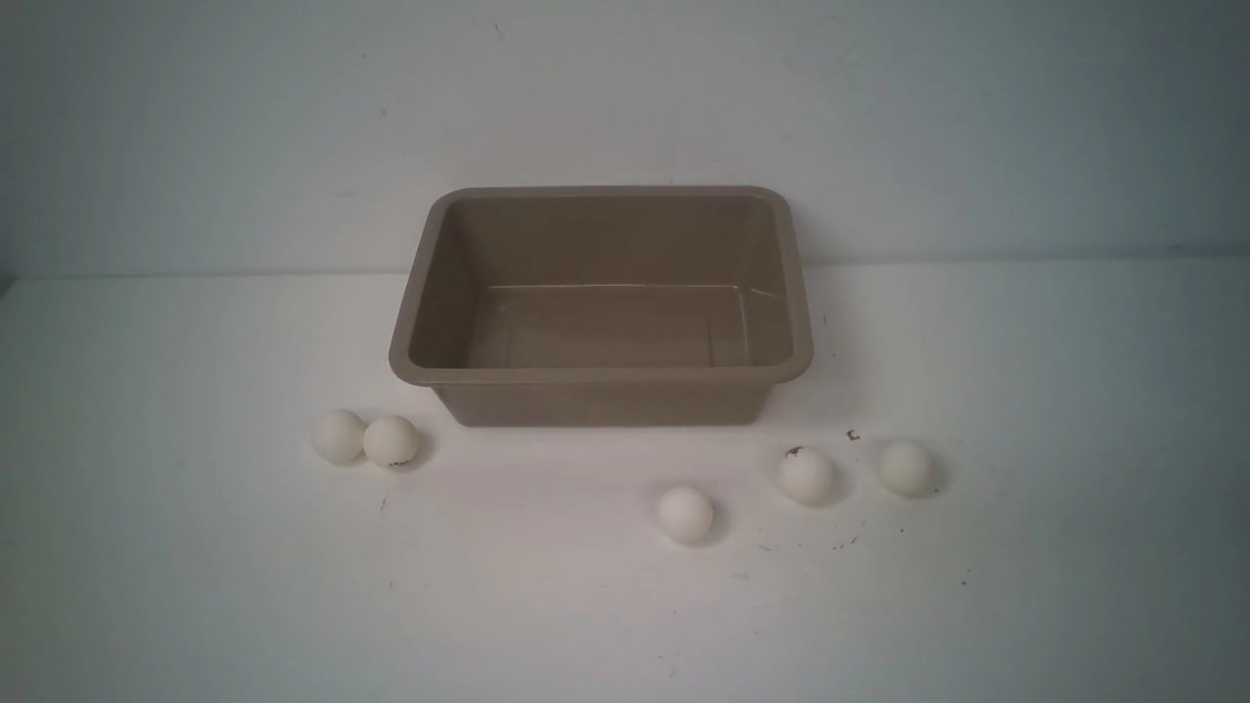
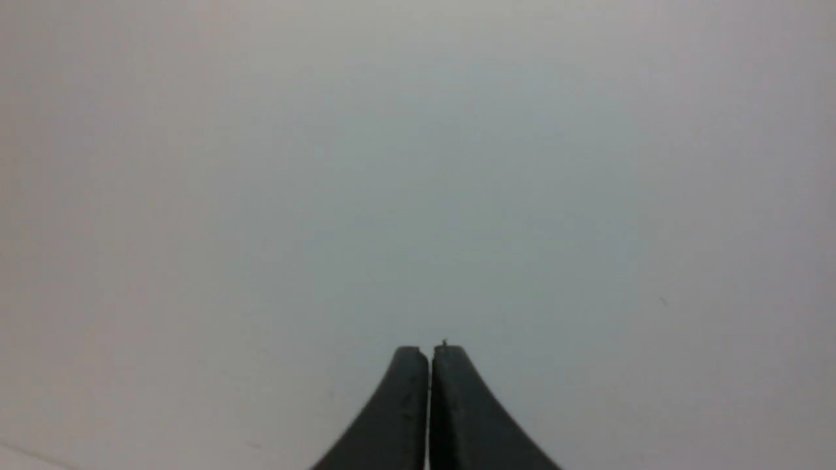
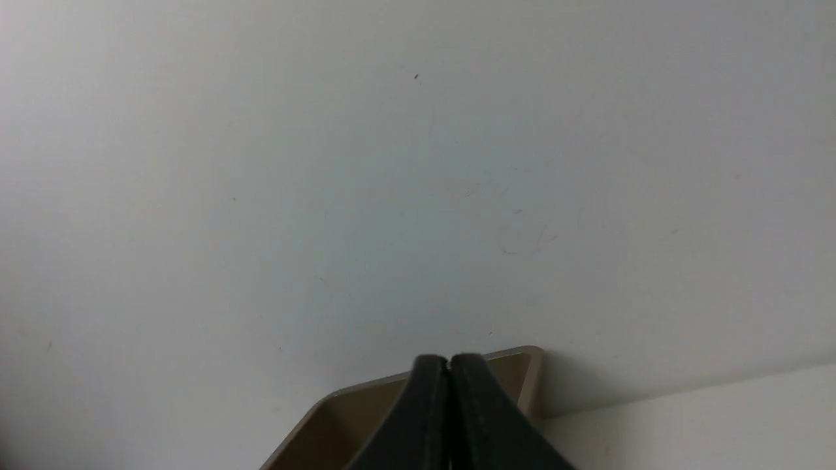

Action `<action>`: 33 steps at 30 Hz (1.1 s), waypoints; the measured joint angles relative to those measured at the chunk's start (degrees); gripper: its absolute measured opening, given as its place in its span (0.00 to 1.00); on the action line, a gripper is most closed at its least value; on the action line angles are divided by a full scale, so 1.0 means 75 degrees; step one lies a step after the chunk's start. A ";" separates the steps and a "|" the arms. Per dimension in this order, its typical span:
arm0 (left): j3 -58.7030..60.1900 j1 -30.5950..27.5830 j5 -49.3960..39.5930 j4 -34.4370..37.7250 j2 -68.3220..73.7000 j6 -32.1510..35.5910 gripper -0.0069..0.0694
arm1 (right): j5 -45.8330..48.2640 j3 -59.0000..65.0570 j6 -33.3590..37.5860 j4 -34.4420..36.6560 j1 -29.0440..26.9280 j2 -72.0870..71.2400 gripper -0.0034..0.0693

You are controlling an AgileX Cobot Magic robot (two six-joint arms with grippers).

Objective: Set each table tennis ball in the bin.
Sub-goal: Use the right arm to clamp the table tennis ball closest to it

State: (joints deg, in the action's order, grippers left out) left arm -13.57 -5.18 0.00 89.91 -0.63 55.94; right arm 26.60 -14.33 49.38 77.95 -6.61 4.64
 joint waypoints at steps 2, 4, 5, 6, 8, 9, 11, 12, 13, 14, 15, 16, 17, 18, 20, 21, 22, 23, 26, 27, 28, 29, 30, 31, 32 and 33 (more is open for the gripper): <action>-0.0008 0.0008 0.0589 0.0705 0.0000 0.0262 0.08 | 0.0150 -0.0019 0.0055 -0.0086 0.0000 0.0304 0.03; -0.0008 0.0060 0.0564 0.1057 0.0000 0.0815 0.09 | 0.0590 -0.0137 0.0216 -0.0509 0.0000 0.0885 0.03; -0.0008 0.0105 0.0257 0.1150 0.0062 0.1256 0.09 | 0.0919 -0.0270 0.0279 -0.0853 0.0000 0.1266 0.03; -0.0018 0.0135 -0.0098 0.1172 0.0161 0.1548 0.09 | 0.1113 -0.0380 0.0304 -0.1081 0.0000 0.1431 0.03; -0.0079 0.0190 -0.0904 0.1184 0.0579 0.2416 0.09 | 0.1686 -0.0890 0.0328 -0.1857 0.0000 0.2334 0.03; -0.0155 0.0206 -0.1517 0.1163 0.0970 0.2853 0.09 | 0.1854 -0.1151 0.0328 -0.2157 0.0000 0.2804 0.03; -0.0384 0.0228 -0.2159 0.0955 0.1919 0.3257 0.09 | 0.2148 -0.2065 0.0337 -0.2941 0.0000 0.3918 0.03; -0.0439 0.0228 -0.2239 0.0920 0.2006 0.3274 0.09 | 0.2148 -0.2065 0.0337 -0.2941 0.0000 0.3918 0.03; -0.0581 0.0228 -0.2412 0.0733 0.2535 0.3331 0.09 | 0.2196 -0.2533 0.0337 -0.3302 0.0000 0.4525 0.03; -0.0763 0.0228 -0.2590 0.0367 0.2987 0.3359 0.09 | 0.2227 -0.2834 0.0337 -0.3551 0.0000 0.5013 0.03; -0.0915 0.0228 -0.2701 0.0061 0.3431 0.3367 0.09 | 0.2234 -0.3106 0.0337 -0.3694 0.0000 0.5397 0.04; -0.1121 0.0228 -0.2811 -0.0383 0.4116 0.3367 0.09 | 0.2234 -0.3471 0.0337 -0.3834 0.0000 0.5908 0.04; -0.1202 0.0228 -0.2839 -0.0566 0.4276 0.3355 0.09 | 0.2234 -0.3587 0.0337 -0.3890 0.0000 0.6190 0.04; -0.1304 0.0228 -0.2870 -0.0741 0.4588 0.3323 0.09 | 0.2234 -0.3693 0.0337 -0.3925 0.0000 0.6327 0.04; -0.1554 0.0228 -0.2959 -0.1256 0.5360 0.3133 0.09 | 0.2234 -0.3975 0.0339 -0.3997 0.0000 0.7099 0.05; -0.1609 0.0228 -0.2985 -0.1350 0.5549 0.3095 0.09 | 0.2234 -0.4026 0.0339 -0.4004 0.0000 0.7279 0.05; -0.1696 0.0228 -0.3045 -0.1496 0.5846 0.3037 0.09 | 0.2234 -0.4093 0.0339 -0.4004 0.0000 0.7576 0.05; -0.1768 0.0228 -0.3131 -0.1630 0.6116 0.2991 0.09 | 0.2224 -0.4146 0.0339 -0.4048 0.0032 0.7870 0.06; -0.1966 0.0228 -0.3382 -0.2028 0.6785 0.2955 0.09 | 0.2034 -0.4301 0.0223 -0.4487 0.0436 0.8745 0.07; -0.2014 0.0234 -0.3410 -0.2107 0.6930 0.2948 0.09 | 0.1963 -0.4355 0.0115 -0.4682 0.0580 0.8919 0.07; -0.2055 0.0237 -0.3417 -0.2243 0.7087 0.2931 0.09 | 0.1868 -0.4399 0.0010 -0.4859 0.0791 0.9146 0.07; -0.2090 0.0243 -0.3417 -0.2358 0.7214 0.2931 0.09 | 0.1750 -0.4514 -0.0277 -0.5275 0.1157 0.9480 0.08; -0.2107 0.0243 -0.3417 -0.2470 0.7302 0.2931 0.09 | 0.1612 -0.4659 -0.0678 -0.5772 0.1486 0.9750 0.08; -0.2115 0.0243 -0.3417 -0.2502 0.7358 0.2931 0.09 | 0.1570 -0.4713 -0.0839 -0.5955 0.1690 0.9857 0.08; -0.2114 0.0243 -0.3417 -0.2586 0.7430 0.2931 0.09 | 0.1470 -0.4932 -0.1396 -0.6554 0.2086 1.0216 0.08; -0.2114 0.0243 -0.3417 -0.2633 0.7463 0.2931 0.09 | 0.1437 -0.5077 -0.1955 -0.6998 0.2337 1.0416 0.08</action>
State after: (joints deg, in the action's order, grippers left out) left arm -29.42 -3.36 -25.63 70.16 55.35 77.92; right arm 37.38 -52.41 34.71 25.46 10.91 82.76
